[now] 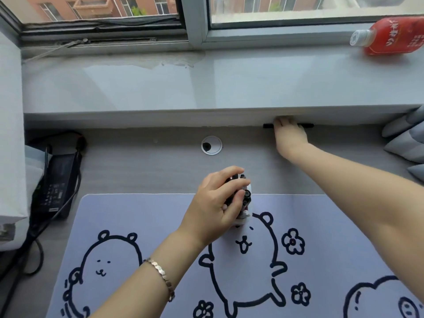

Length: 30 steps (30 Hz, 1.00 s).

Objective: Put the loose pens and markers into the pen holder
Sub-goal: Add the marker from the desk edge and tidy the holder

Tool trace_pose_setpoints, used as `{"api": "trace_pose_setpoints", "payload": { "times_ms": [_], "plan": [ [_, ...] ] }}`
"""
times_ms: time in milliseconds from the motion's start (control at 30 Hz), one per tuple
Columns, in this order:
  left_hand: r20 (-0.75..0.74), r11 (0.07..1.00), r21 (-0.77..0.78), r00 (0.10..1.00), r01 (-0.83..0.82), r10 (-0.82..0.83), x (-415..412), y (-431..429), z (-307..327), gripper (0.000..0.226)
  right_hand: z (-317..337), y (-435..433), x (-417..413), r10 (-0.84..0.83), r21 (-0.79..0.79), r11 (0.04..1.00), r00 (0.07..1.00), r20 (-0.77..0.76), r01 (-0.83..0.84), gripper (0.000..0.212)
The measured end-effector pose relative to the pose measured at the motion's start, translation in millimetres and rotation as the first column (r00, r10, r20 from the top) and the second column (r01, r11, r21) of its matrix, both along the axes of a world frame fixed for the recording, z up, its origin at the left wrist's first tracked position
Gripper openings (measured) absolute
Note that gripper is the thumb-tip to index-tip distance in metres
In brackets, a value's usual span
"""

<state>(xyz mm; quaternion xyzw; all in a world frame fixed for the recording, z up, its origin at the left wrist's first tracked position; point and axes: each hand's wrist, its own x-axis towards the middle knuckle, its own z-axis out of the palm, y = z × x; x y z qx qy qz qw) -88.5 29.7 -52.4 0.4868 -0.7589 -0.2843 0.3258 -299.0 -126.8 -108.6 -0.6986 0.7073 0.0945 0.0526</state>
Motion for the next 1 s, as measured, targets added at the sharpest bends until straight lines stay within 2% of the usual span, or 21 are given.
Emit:
{"api": "trace_pose_setpoints", "payload": {
  "times_ms": [133,200,233,267,300,367,433,500,567,700,767,800,933,1000],
  "plan": [
    [-0.008,1.0,0.003,1.0,-0.008,0.008,-0.2,-1.3,0.8,0.025,5.4,-5.9,-4.6,0.062,0.062,0.997,0.993,-0.096,-0.056,0.033],
    [-0.016,1.0,-0.001,1.0,-0.021,0.021,-1.0,-1.1,1.6,0.025,12.3,1.2,-7.4,0.119,0.069,0.991,0.989,-0.085,-0.113,0.028],
    [-0.021,1.0,-0.002,0.999,-0.027,0.027,-1.3,-0.7,1.9,0.025,17.8,8.6,-8.4,0.126,0.04,0.991,0.992,0.007,-0.126,0.026],
    [-0.026,0.999,-0.001,0.999,-0.032,0.032,-1.6,-0.1,2.0,0.026,24.5,19.2,-9.4,0.099,-0.012,0.995,0.98,0.172,-0.098,0.024],
    [-0.031,0.999,0.004,0.999,-0.035,0.035,-1.8,0.5,2.3,0.026,33.5,32.6,-10.1,0.061,-0.063,0.997,0.93,0.362,-0.041,0.023],
    [-0.045,0.999,0.025,0.998,-0.037,0.038,-2.1,1.0,3.2,0.028,54.6,67.3,-10.6,0.032,-0.162,0.981,0.74,0.671,0.104,0.021],
    [-0.059,0.998,0.049,0.997,-0.043,0.046,-2.2,0.6,4.6,0.031,76.7,107.9,-10.9,0.092,-0.236,0.942,0.491,0.866,0.24,0.031],
    [-0.074,0.996,0.074,0.996,-0.048,0.053,-2.2,0.0,6.1,0.034,94.9,147.2,-6.3,0.174,-0.246,0.914,0.236,0.956,0.321,0.045],
    [-0.092,0.994,0.097,0.994,-0.05,0.059,-2.4,0.0,7.1,0.035,102.9,177.8,2.1,0.245,-0.277,0.893,0.134,0.96,0.355,0.043],
    [-0.108,0.991,0.126,0.992,-0.047,0.061,-2.6,-0.1,7.8,0.036,99.7,204.9,28.1,0.375,-0.371,0.849,0.066,0.925,0.376,0.032],
    [-0.11,0.991,0.126,0.992,-0.042,0.056,-2.7,-0.2,8.0,0.037,92.5,206.7,42.2,0.408,-0.406,0.844,0.072,0.91,0.35,0.032],
    [-0.11,0.991,0.125,0.993,-0.037,0.051,-2.7,-0.3,8.1,0.037,87.5,206.0,48.8,0.428,-0.437,0.84,0.102,0.898,0.323,0.031],
    [-0.12,0.991,0.134,0.992,-0.016,0.032,-0.4,-0.6,6.7,0.037,58.7,198.3,65.5,0.491,-0.579,0.779,0.342,0.802,0.239,0.032],
    [-0.14,0.99,0.139,0.99,0.003,0.017,2.1,0.1,5.7,0.037,41.9,198.3,66.6,0.54,-0.655,0.739,0.44,0.717,0.159,0.022]
  ]
}}
